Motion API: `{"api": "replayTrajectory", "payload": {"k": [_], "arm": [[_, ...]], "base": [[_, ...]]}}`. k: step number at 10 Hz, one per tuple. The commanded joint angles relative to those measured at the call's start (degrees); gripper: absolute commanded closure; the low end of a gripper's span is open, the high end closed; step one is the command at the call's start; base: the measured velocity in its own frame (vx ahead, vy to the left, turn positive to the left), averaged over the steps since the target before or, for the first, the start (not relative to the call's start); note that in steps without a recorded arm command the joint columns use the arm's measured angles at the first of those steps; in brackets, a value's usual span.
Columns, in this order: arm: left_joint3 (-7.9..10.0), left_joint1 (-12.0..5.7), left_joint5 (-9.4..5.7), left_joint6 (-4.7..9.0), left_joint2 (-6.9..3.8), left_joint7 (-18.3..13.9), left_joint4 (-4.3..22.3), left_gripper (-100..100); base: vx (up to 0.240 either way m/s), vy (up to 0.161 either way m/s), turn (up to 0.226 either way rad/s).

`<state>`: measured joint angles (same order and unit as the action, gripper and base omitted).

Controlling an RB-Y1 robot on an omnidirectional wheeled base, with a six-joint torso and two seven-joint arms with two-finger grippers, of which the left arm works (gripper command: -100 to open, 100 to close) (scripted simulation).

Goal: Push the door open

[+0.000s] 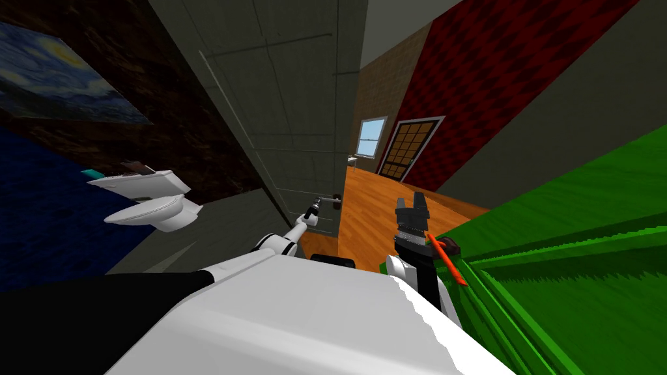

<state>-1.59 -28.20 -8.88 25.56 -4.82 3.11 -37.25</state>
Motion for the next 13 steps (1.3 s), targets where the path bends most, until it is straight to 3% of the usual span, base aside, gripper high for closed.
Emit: {"api": "replayTrajectory", "payload": {"k": [1,2,3,6,11,13], "arm": [[0.70,-1.16,-0.32,1.85,-1.33,-0.3,2.2,100],[0.70,-1.16,-0.32,1.85,-1.33,-0.3,2.2,100],[0.81,-0.14,-0.16,0.67,0.25,1.4,0.0,-100],[1.08,-0.15,-0.10,0.63,2.43,2.9,-0.2,-100],[1.42,-0.16,-0.02,0.58,6.98,4.9,-0.4,-100],[1.52,-0.10,-0.01,0.48,7.24,5.1,-0.6,-100]], "base": [[0.051,0.019,0.032],[0.017,0.015,0.065],[-0.131,-0.002,0.147],[-0.210,-0.019,0.057],[-0.150,-0.115,0.043],[-0.099,-0.151,0.014]]}}
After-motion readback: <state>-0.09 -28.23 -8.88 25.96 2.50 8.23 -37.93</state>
